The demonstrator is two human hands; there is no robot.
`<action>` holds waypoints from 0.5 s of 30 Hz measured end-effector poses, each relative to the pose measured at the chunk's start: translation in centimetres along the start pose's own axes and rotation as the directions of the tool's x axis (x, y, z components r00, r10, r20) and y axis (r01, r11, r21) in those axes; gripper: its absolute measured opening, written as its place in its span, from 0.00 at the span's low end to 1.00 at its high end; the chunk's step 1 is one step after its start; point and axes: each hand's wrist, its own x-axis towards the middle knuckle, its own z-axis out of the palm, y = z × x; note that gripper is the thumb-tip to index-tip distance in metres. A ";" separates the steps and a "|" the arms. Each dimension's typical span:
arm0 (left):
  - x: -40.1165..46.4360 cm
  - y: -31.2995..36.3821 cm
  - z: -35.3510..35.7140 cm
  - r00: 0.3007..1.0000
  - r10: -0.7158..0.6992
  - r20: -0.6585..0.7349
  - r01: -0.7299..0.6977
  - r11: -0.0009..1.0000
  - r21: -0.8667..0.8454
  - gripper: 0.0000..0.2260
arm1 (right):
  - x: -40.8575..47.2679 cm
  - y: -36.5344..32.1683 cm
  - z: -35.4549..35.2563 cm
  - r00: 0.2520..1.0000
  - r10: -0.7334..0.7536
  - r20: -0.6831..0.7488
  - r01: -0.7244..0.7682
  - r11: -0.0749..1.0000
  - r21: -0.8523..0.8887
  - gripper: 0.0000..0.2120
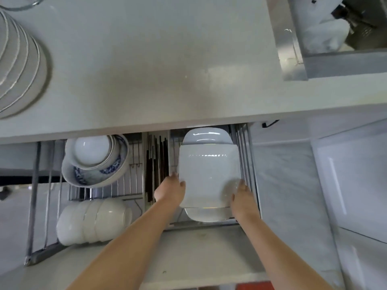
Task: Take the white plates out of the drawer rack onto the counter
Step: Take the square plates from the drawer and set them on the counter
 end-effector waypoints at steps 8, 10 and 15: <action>1.9 -0.7 0.9 0.996 0.027 -0.086 -0.017 0.992 0.123 0.14 | 1.3 -1.5 0.4 0.984 0.124 -0.127 -0.142 0.979 -0.144 0.18; 1.9 -0.7 1.0 0.994 0.048 -0.099 -0.033 0.989 0.145 0.12 | 1.3 -1.5 0.3 0.982 0.133 -0.134 -0.152 0.978 -0.143 0.17; 1.7 -1.3 0.1 0.991 0.071 -0.117 -0.062 0.995 0.075 0.08 | 0.2 -1.6 0.2 0.972 0.168 -0.164 -0.180 0.982 -0.063 0.16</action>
